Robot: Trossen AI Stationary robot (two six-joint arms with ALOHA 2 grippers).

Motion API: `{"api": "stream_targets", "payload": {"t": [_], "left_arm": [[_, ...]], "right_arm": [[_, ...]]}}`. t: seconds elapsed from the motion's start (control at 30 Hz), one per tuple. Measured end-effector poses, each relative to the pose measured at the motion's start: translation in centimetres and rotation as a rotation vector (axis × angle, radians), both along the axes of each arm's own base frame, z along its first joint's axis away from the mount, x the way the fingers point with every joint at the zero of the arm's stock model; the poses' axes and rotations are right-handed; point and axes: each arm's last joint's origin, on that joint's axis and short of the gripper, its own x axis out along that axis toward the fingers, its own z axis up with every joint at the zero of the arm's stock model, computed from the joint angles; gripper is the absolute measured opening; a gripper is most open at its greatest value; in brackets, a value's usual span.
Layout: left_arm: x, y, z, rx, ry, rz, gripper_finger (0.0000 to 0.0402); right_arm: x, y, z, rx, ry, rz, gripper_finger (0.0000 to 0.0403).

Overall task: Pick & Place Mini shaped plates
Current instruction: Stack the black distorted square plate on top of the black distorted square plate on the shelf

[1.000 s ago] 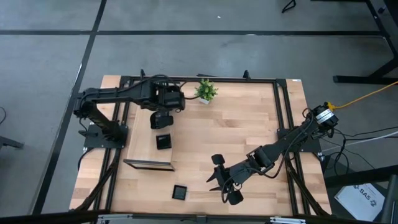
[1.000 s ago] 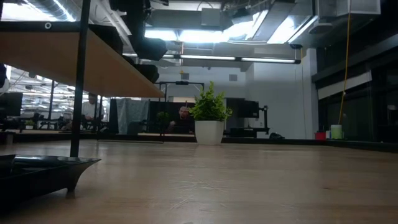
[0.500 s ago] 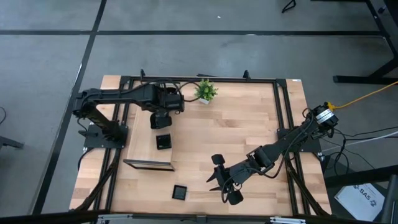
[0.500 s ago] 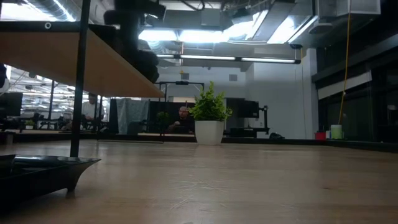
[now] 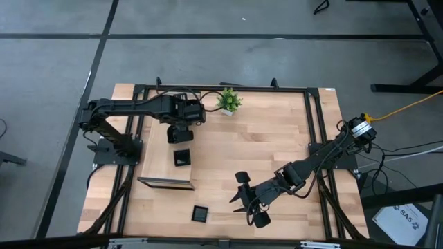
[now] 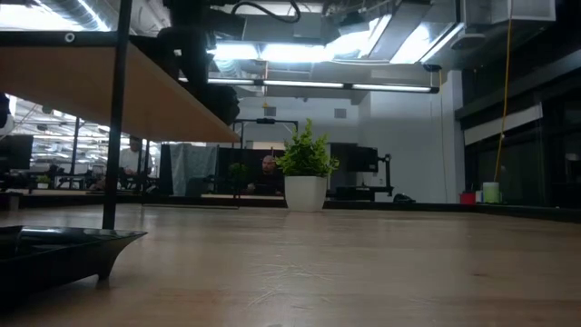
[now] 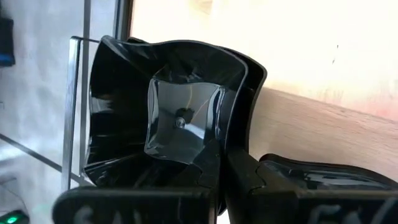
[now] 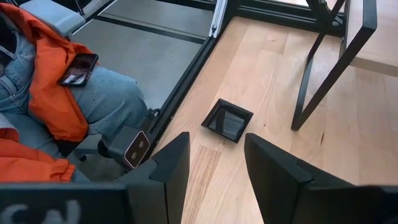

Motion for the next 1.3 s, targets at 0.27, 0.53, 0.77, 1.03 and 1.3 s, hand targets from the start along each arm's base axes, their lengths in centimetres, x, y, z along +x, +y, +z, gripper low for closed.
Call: {"api": "stream_targets", "payload": {"t": [0.27, 0.53, 0.77, 1.03, 1.3], "left_arm": [[0.0, 0.0, 0.0, -0.011, -0.003, 0.002, 0.0004], [-1.4, -0.3, 1.6, -0.013, -0.068, -0.004, 0.0004], [-2.3, -0.4, 2.6, -0.009, -0.12, 0.012, 0.0045], [-2.2, -0.2, 2.7, 0.056, -0.131, 0.031, 0.01], [-2.2, -0.3, 2.7, 0.033, -0.143, 0.045, 0.0119]], "right_arm": [[0.0, 0.0, 0.0, -0.001, 0.0, 0.001, 0.0152], [0.0, 0.0, 0.0, 0.025, 0.01, -0.015, 0.0152], [0.0, 0.0, 0.0, 0.021, 0.008, -0.012, 0.0152], [0.0, 0.0, 0.0, 0.021, 0.008, -0.012, 0.0152], [0.0, 0.0, 0.0, 0.021, 0.008, -0.012, 0.0152]]}}
